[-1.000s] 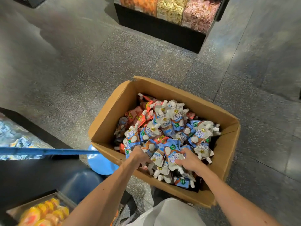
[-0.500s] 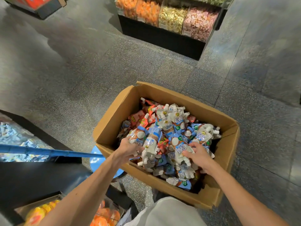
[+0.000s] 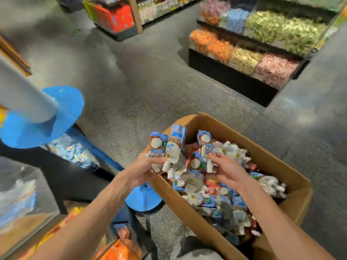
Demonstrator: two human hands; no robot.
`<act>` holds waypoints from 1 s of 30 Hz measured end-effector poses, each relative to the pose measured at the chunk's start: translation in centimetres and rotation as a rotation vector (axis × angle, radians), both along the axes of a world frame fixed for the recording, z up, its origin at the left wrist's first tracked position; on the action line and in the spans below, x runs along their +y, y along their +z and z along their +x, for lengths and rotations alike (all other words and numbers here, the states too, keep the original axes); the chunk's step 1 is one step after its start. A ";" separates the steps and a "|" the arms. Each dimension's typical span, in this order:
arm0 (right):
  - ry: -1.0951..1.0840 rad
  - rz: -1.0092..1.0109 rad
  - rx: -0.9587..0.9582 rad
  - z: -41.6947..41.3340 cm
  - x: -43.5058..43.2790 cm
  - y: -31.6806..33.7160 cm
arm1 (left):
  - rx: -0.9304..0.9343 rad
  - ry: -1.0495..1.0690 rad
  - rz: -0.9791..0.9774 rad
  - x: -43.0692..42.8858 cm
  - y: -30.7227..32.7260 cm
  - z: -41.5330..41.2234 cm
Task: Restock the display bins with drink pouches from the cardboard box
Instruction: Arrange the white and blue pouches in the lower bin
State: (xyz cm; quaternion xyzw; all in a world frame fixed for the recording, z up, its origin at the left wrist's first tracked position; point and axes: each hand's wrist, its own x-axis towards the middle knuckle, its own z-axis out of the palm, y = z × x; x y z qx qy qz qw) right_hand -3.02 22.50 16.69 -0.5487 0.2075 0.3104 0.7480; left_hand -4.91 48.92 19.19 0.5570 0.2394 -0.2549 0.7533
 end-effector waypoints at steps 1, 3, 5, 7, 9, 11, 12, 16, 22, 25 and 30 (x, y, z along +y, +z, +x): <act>0.026 0.013 -0.020 0.2 1.8 0.9 | -0.019 0.038 0.002 1.6 1.0 -0.9; 0.079 0.042 -0.061 0.0 5.7 2.8 | -0.055 0.071 0.018 4.9 3.2 -3.3; 0.155 0.077 -0.110 -0.9 9.6 4.7 | -0.098 0.117 0.015 8.1 5.1 -6.3; 0.219 0.124 -0.133 -2.5 13.7 6.6 | -0.143 0.198 -0.014 10.9 6.8 -10.1; 0.274 0.175 -0.125 -4.6 17.9 7.9 | -0.187 0.286 -0.040 13.6 8.3 -14.5; 0.341 0.215 -0.119 -7.0 22.1 9.0 | -0.214 0.398 -0.050 16.5 9.0 -18.9; 0.383 0.235 -0.116 -8.4 24.4 9.2 | -0.220 0.455 -0.035 18.2 9.4 -21.3; 0.512 0.271 -0.111 -13.0 31.9 9.6 | -0.225 0.608 0.014 23.3 9.9 -28.9; 0.667 0.226 -0.076 -18.8 40.6 9.8 | -0.222 0.860 -0.018 28.4 9.4 -36.6; 0.681 0.231 -0.063 -19.9 43.2 10.3 | -0.228 0.972 -0.040 30.1 9.1 -38.8; 0.660 0.154 -0.241 -19.7 46.9 11.4 | -0.209 1.105 -0.030 32.7 9.5 -40.6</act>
